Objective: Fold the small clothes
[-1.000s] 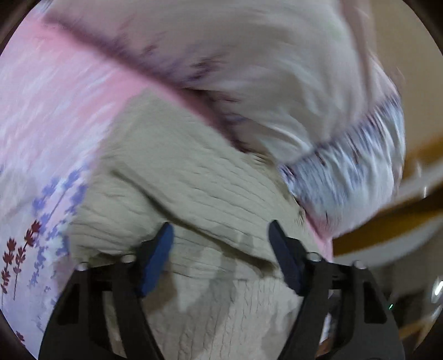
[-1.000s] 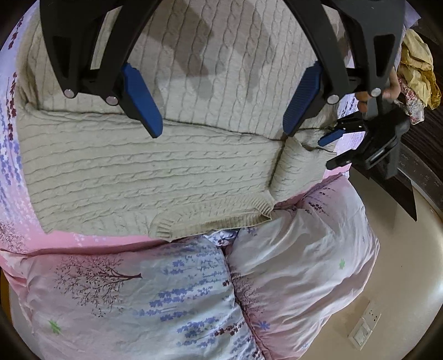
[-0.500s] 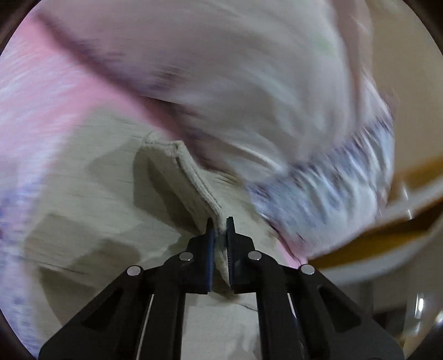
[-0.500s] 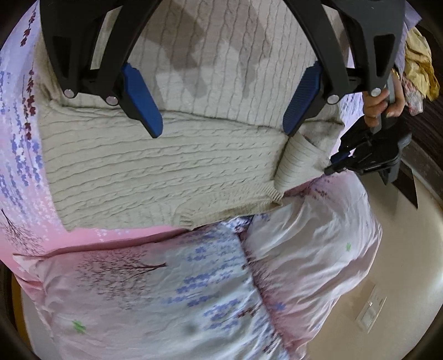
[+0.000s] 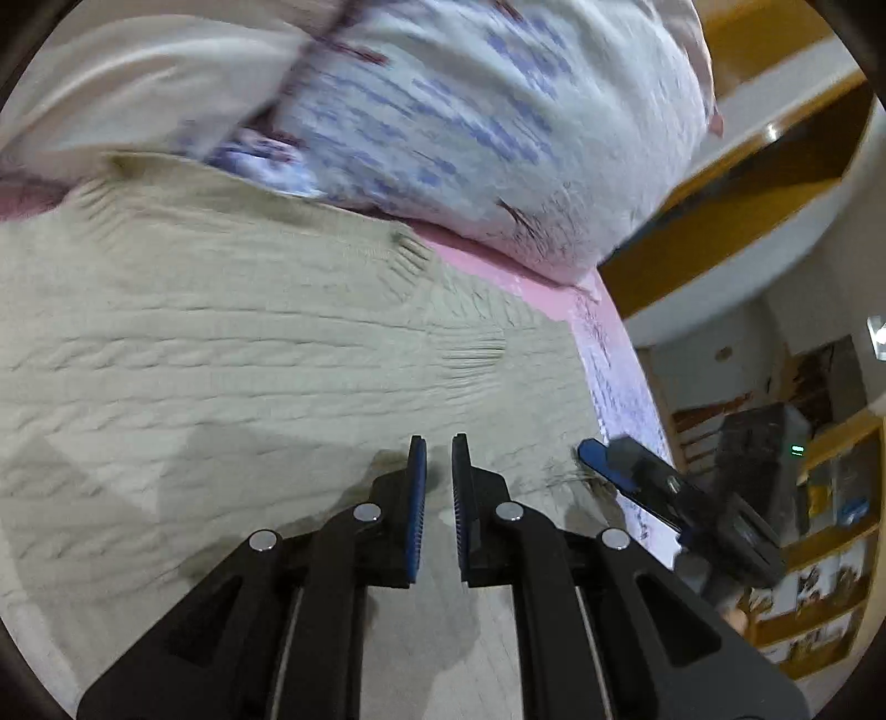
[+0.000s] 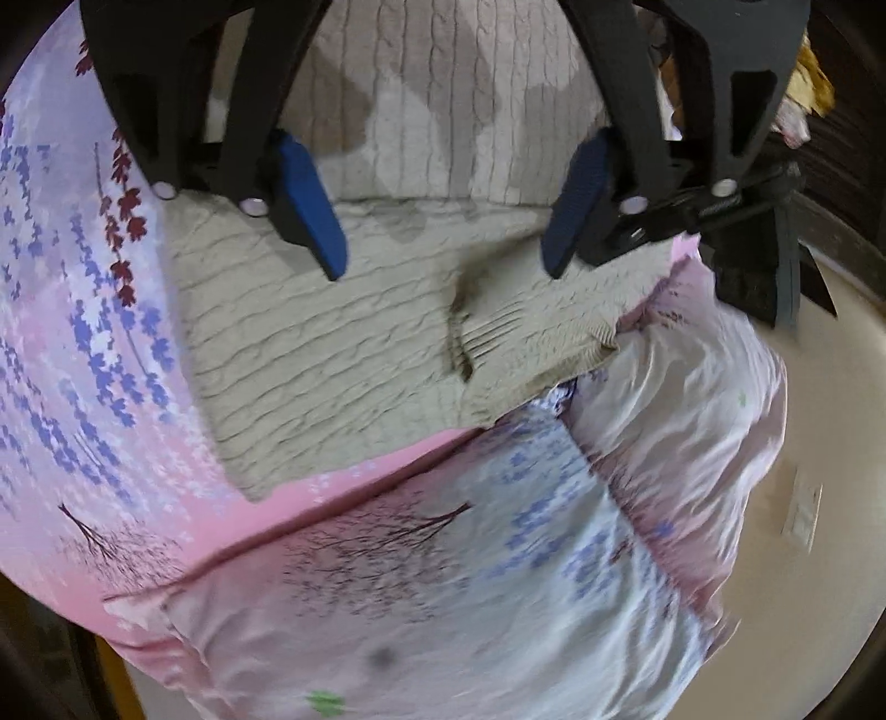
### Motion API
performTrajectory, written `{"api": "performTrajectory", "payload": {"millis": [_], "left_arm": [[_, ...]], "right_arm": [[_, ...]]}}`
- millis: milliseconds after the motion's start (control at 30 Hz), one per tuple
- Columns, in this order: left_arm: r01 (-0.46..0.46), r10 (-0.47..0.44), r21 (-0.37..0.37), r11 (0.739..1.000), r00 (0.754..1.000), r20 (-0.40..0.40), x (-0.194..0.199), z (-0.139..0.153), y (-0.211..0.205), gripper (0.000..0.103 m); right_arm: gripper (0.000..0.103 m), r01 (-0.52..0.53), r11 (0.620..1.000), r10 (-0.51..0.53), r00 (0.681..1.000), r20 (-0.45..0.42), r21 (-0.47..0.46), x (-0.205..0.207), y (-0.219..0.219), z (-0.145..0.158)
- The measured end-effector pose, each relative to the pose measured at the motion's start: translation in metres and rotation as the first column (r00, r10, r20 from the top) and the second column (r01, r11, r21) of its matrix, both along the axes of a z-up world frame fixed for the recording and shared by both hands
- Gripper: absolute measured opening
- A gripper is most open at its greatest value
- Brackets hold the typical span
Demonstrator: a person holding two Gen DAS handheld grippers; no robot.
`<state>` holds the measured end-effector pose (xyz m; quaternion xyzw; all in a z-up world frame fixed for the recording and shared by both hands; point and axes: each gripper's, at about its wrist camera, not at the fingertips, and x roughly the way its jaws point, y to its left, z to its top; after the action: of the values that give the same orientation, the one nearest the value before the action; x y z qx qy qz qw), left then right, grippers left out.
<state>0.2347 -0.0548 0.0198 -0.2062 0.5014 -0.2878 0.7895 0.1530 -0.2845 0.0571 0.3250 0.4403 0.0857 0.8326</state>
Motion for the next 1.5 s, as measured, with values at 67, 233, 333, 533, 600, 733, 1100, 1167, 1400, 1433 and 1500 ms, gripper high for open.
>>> {"api": "performTrajectory", "payload": {"millis": [67, 233, 333, 533, 600, 733, 1100, 1167, 1400, 1433, 1500], "left_arm": [[-0.062, 0.060, 0.041, 0.997, 0.997, 0.037, -0.008, 0.010, 0.028, 0.020], [-0.268, 0.241, 0.150, 0.952, 0.955, 0.173, -0.034, 0.037, 0.112, 0.068], [-0.394, 0.343, 0.217, 0.893, 0.909, 0.237, -0.041, 0.052, 0.156, 0.073], [-0.497, 0.475, 0.267, 0.826, 0.868, 0.145, -0.035, 0.034, 0.230, 0.073], [-0.480, 0.474, 0.261, 0.838, 0.876, 0.087, -0.029, 0.018, 0.236, 0.072], [-0.466, 0.478, 0.242, 0.851, 0.878, 0.008, -0.021, -0.004, 0.240, 0.067], [-0.443, 0.455, 0.203, 0.873, 0.890, -0.015, -0.008, -0.009, 0.223, 0.050], [-0.444, 0.455, 0.197, 0.874, 0.890, -0.017, -0.007, -0.010, 0.223, 0.050], [-0.440, 0.452, 0.191, 0.877, 0.892, -0.022, -0.004, -0.007, 0.220, 0.050], [-0.438, 0.449, 0.189, 0.879, 0.893, -0.024, -0.004, -0.007, 0.219, 0.050], [-0.431, 0.443, 0.193, 0.882, 0.896, -0.021, -0.003, -0.007, 0.216, 0.050]], "right_arm": [[0.059, 0.006, 0.999, -0.006, 1.000, -0.005, 0.038, 0.007, -0.005, -0.001], [0.055, -0.046, 0.999, 0.045, 0.998, -0.037, -0.006, 0.039, 0.016, -0.006], [0.048, -0.076, 0.997, 0.074, 0.995, -0.068, -0.028, 0.056, 0.030, -0.017], [0.028, -0.112, 0.987, 0.106, 0.993, -0.056, -0.112, 0.058, 0.050, -0.017], [0.028, -0.124, 0.984, 0.116, 0.991, -0.063, -0.131, 0.057, 0.054, -0.018], [0.034, -0.135, 0.984, 0.128, 0.990, -0.065, -0.115, 0.056, 0.055, -0.017], [0.019, -0.166, 0.983, 0.162, 0.985, -0.059, -0.073, 0.057, 0.060, -0.021], [0.010, -0.174, 0.981, 0.170, 0.984, -0.051, -0.086, 0.057, 0.063, -0.020], [0.008, -0.039, 0.996, 0.047, 0.994, 0.102, -0.084, 0.038, 0.049, 0.010], [0.008, 0.005, 0.996, 0.004, 0.994, 0.113, -0.084, 0.031, 0.042, 0.012], [0.008, 0.057, 0.995, -0.050, 0.995, 0.090, -0.079, 0.024, 0.034, 0.005]]}}
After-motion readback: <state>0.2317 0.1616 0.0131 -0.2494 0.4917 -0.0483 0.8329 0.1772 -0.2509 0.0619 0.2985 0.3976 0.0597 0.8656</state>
